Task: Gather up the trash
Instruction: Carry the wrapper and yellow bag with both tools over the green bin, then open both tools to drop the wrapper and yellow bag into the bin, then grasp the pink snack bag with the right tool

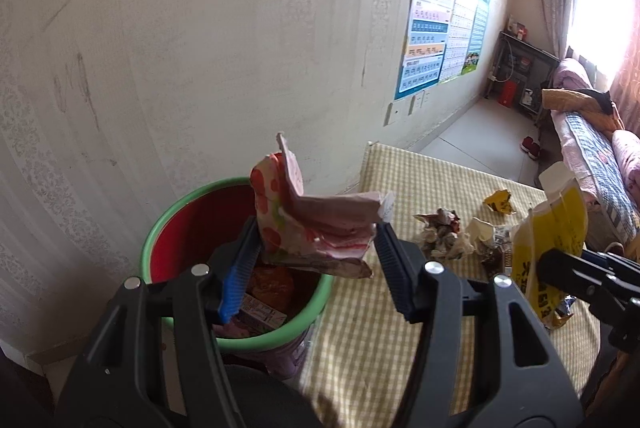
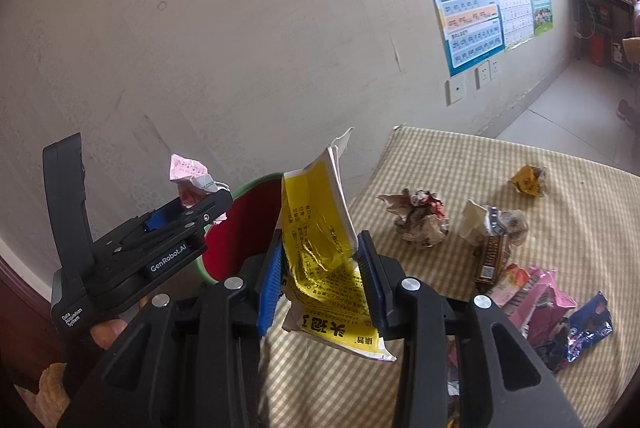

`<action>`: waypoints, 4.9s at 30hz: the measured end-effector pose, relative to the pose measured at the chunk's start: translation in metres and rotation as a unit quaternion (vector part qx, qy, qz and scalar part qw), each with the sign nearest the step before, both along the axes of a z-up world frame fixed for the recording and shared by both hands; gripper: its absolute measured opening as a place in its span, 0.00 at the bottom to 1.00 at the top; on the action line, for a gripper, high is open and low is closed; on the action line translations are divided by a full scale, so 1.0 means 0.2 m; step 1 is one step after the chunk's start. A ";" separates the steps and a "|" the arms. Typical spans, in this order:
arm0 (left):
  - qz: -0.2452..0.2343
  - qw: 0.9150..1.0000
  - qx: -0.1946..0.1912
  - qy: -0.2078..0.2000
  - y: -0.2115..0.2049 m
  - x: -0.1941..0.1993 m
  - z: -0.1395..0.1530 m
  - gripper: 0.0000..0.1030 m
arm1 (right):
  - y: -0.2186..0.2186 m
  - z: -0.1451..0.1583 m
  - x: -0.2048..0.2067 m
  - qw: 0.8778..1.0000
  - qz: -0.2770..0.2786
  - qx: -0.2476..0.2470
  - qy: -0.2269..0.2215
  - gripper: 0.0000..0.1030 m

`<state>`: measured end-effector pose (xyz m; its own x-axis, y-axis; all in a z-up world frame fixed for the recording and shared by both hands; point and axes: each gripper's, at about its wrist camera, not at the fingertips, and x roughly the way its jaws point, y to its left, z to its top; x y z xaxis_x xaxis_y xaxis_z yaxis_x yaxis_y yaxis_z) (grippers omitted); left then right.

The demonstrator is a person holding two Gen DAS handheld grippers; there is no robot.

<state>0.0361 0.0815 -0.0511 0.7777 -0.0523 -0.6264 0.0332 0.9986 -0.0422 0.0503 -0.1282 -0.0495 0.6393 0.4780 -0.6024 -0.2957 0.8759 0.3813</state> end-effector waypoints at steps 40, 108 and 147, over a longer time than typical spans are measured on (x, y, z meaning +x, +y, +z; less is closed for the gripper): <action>0.080 0.994 -0.032 0.063 0.52 0.20 -0.24 0.54 | 0.59 -0.26 0.32 0.984 0.147 -0.080 0.060 0.55; 0.097 0.991 -0.035 0.082 0.55 0.28 -0.32 0.72 | 0.60 -0.23 0.36 0.991 0.121 -0.057 0.021 0.58; -0.089 0.989 -0.038 0.113 -0.56 0.24 -0.35 0.72 | -0.73 -0.64 -0.09 0.976 -0.166 0.063 0.127 0.29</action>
<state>0.0844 -0.0298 -0.1212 0.5923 -0.2295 -0.7724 0.1887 0.9714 -0.1440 0.0321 -0.2736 -0.1771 0.6085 0.3513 -0.7115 0.1142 0.8485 0.5167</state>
